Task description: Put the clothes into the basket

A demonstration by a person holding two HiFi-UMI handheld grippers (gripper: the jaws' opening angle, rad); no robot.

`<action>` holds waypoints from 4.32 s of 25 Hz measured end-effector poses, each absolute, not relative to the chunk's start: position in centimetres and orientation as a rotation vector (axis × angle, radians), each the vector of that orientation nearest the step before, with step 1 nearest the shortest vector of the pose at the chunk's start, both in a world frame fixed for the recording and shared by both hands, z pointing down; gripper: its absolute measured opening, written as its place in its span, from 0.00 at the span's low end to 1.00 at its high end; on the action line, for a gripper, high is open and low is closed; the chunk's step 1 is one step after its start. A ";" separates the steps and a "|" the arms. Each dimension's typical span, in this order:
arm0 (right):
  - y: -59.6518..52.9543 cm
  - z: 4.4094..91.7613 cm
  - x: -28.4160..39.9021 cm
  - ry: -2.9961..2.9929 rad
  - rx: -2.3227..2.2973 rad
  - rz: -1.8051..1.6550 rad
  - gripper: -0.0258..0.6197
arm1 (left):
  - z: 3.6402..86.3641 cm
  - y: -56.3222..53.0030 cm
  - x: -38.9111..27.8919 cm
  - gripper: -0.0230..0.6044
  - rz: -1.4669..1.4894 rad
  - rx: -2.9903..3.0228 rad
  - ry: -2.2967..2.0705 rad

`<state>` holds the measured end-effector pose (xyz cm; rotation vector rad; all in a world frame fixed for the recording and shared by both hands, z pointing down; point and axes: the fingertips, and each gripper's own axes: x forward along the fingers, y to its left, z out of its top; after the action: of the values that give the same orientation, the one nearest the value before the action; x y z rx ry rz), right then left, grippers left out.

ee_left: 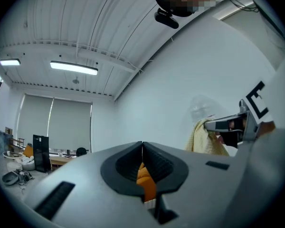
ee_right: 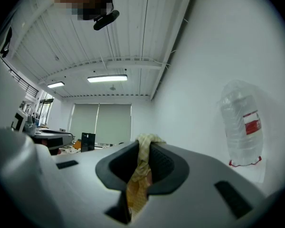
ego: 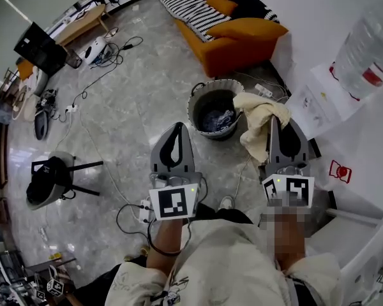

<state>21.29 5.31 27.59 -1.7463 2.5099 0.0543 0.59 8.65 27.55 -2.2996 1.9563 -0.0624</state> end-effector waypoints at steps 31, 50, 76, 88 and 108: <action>-15.5 29.2 5.8 2.494 -1.928 0.061 0.09 | 29.9 -14.7 -13.6 0.04 0.020 -2.453 1.832; -22.3 36.5 6.0 2.631 -1.891 -0.108 0.09 | 34.0 -20.9 -12.1 0.04 0.030 -2.422 1.891; -29.9 70.5 2.5 3.154 -1.753 -0.828 0.09 | 45.7 -24.4 -13.4 0.04 -0.275 -2.292 2.227; -28.2 84.9 3.7 3.035 -1.911 -1.580 0.09 | 48.7 -24.2 -13.9 0.04 -0.367 -2.304 2.279; -27.2 83.5 4.2 3.099 -1.839 -1.510 0.28 | 48.7 -25.2 -12.5 0.04 -0.370 -2.362 2.241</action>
<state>4.24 -27.19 83.51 -1.8386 3.0993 -1.5097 -12.47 -25.16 48.73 -2.3617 2.2408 -0.3697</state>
